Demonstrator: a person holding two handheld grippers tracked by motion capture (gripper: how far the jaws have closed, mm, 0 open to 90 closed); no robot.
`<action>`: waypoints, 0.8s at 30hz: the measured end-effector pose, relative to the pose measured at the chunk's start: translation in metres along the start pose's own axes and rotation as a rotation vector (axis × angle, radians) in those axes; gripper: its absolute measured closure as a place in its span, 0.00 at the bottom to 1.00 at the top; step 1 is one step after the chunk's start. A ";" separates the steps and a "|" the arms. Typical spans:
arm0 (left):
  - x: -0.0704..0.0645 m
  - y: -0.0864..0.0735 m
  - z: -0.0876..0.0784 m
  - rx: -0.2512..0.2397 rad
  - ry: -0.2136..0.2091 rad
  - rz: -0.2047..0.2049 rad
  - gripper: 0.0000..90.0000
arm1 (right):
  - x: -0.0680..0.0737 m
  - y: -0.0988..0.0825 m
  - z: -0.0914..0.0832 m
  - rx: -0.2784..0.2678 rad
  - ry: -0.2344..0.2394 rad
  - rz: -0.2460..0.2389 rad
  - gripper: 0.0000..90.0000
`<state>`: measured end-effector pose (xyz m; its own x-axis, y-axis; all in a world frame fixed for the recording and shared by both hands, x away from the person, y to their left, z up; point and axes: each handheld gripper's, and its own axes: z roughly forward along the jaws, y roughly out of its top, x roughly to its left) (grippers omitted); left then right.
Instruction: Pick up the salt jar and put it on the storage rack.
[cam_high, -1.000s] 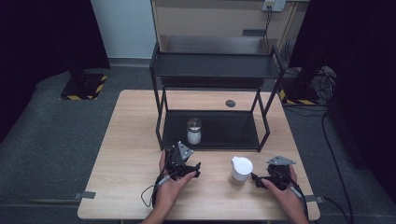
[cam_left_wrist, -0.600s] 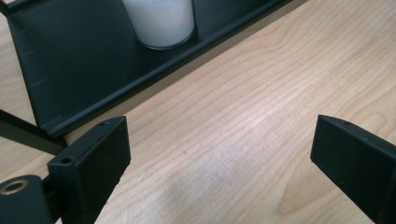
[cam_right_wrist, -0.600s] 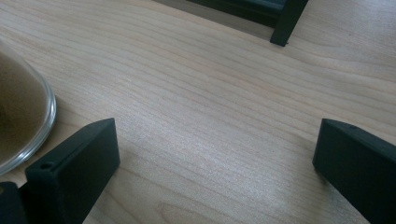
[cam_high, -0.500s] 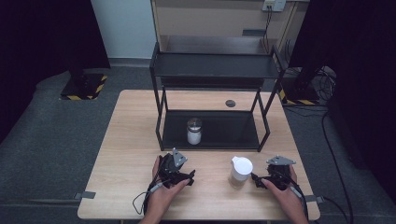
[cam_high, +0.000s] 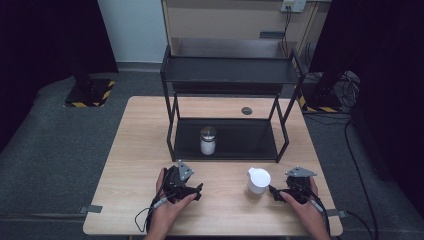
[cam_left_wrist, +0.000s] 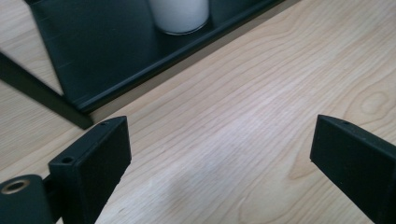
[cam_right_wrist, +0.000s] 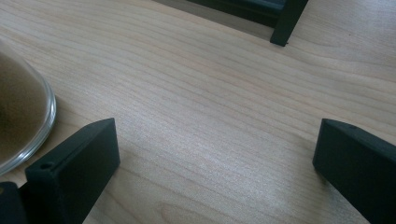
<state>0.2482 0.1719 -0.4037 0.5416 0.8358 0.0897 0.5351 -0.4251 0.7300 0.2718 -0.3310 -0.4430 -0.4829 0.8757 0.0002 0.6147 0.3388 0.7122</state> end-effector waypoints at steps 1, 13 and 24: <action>0.002 0.000 -0.002 -0.002 0.003 -0.006 0.05 | 0.000 0.000 0.000 0.000 0.000 0.000 0.01; 0.032 -0.015 -0.018 -0.011 0.059 -0.071 0.05 | 0.000 0.000 0.000 0.000 0.000 0.000 0.01; 0.060 -0.036 -0.013 0.017 0.106 -0.168 0.05 | 0.000 0.000 0.000 0.000 -0.001 0.001 0.01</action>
<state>0.2530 0.2420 -0.4158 0.3729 0.9271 0.0390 0.6234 -0.2814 0.7295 0.2717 -0.3307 -0.4430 -0.4816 0.8764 0.0001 0.6153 0.3380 0.7122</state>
